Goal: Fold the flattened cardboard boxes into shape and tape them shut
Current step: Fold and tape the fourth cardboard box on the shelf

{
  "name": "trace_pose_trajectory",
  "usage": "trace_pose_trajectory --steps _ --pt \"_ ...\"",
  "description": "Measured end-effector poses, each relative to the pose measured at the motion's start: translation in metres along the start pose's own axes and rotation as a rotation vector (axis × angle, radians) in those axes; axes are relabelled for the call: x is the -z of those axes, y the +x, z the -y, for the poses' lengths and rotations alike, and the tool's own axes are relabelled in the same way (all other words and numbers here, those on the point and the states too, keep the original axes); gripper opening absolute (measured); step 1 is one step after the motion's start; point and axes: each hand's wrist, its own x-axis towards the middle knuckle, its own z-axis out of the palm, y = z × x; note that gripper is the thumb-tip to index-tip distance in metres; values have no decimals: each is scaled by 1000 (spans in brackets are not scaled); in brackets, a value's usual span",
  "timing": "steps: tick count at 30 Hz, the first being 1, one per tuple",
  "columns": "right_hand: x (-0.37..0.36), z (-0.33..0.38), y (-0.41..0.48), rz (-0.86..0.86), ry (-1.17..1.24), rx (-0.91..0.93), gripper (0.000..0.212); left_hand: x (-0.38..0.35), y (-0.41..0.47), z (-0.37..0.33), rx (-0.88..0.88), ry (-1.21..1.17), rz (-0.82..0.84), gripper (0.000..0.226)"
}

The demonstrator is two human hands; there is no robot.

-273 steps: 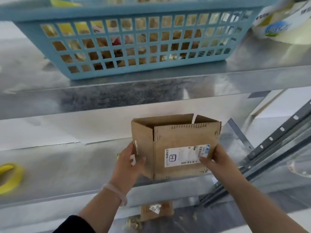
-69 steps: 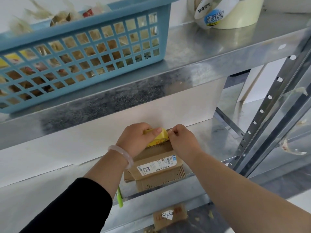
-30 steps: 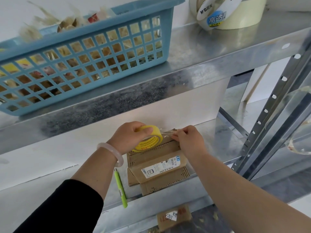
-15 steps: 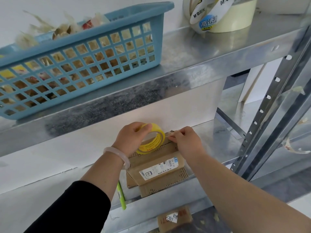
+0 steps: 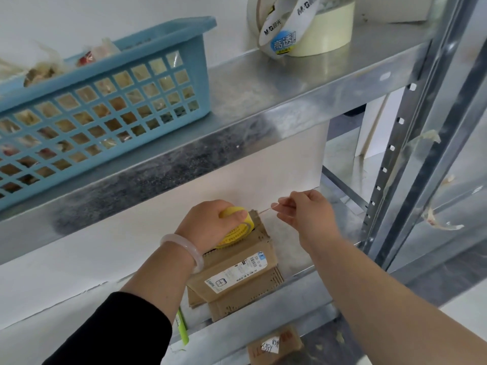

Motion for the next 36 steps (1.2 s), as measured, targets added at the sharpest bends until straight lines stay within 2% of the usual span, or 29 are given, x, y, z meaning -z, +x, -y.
trace_pose_trajectory --steps 3,10,14,17,22,25,28,32,36 --pt "3 2 2 -2 49 -15 10 -1 2 -6 -7 27 7 23" --pt "7 3 10 130 223 -239 18 0 4 -7 11 6 9 22" --pt "13 11 9 236 169 -198 18 -1 5 -9 11 25 7 25" --pt "15 7 11 178 103 -145 36 0 5 -10 12 47 21 27" --pt "14 -5 14 86 82 -117 36 2 3 -9 -8 122 68 30" --pt "12 -16 15 59 92 -129 37 4 1 -10 27 17 99 16" --pt "11 -19 19 21 119 -131 36 7 1 -8 78 -116 141 11" --pt "12 -20 23 -7 104 -119 39 4 -3 1 37 -134 132 23" --pt "12 -19 21 -63 116 -54 40 -1 -3 2 15 -167 43 17"
